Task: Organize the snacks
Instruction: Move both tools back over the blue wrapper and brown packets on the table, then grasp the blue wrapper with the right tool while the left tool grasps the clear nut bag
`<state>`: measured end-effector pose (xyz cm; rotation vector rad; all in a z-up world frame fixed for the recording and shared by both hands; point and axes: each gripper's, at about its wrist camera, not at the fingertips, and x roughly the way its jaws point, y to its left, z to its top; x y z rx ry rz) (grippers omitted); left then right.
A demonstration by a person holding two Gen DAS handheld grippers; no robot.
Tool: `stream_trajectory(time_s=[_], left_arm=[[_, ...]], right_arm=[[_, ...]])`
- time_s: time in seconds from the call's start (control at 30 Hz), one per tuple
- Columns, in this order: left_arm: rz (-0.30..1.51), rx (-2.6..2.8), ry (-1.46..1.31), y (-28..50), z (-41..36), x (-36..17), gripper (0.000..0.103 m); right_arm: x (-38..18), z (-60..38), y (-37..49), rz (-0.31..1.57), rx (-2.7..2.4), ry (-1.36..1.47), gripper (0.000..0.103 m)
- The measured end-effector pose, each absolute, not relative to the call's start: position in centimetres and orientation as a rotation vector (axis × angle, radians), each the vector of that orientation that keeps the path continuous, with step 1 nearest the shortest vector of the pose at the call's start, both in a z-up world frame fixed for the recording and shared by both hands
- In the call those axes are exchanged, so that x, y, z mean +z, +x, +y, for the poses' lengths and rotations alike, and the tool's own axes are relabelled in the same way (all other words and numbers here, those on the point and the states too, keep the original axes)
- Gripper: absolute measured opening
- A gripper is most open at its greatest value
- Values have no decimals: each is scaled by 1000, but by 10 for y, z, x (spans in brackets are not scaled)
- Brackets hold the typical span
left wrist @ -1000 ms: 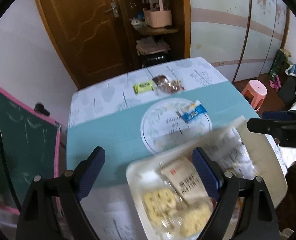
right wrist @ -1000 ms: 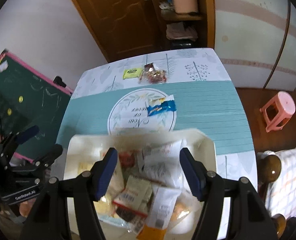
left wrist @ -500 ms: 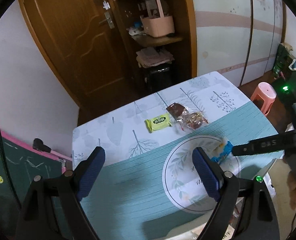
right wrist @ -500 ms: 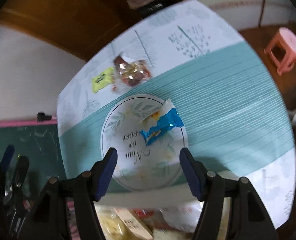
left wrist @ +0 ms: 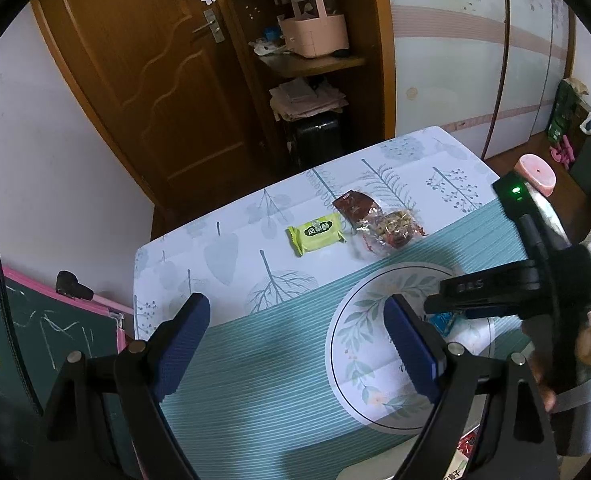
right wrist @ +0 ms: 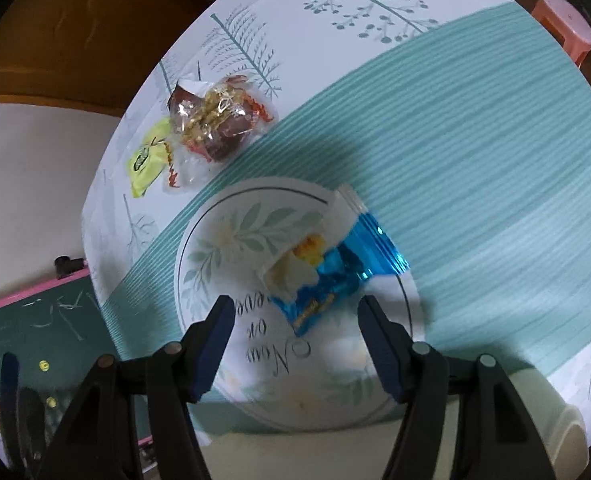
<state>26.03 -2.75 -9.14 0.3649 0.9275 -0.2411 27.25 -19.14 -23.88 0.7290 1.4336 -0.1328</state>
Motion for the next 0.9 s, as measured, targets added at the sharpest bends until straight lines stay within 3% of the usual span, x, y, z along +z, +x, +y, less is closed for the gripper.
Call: stream_trajectory(time_s=[0.07,0.27,0.4,0.67,0.9], left_arm=[[929,-242,354,261,-27,-91,88],[953,-231,307,272,-23,-86,88],[957,-231,306,281,-28,-80,88],[938,-256,380,303,-62,-72,88],[1015,-271,473,327,-116,-115,88]], right_arm=[[-239,-186,279,1433,-155,688,58],[-238,-162,296,1458,-175,433,35],[-237,-167,295,1456,-156,392,25],[-230,-226,290,1416,-226,403,22],[-216,-265,289,1362,-205,447,22]])
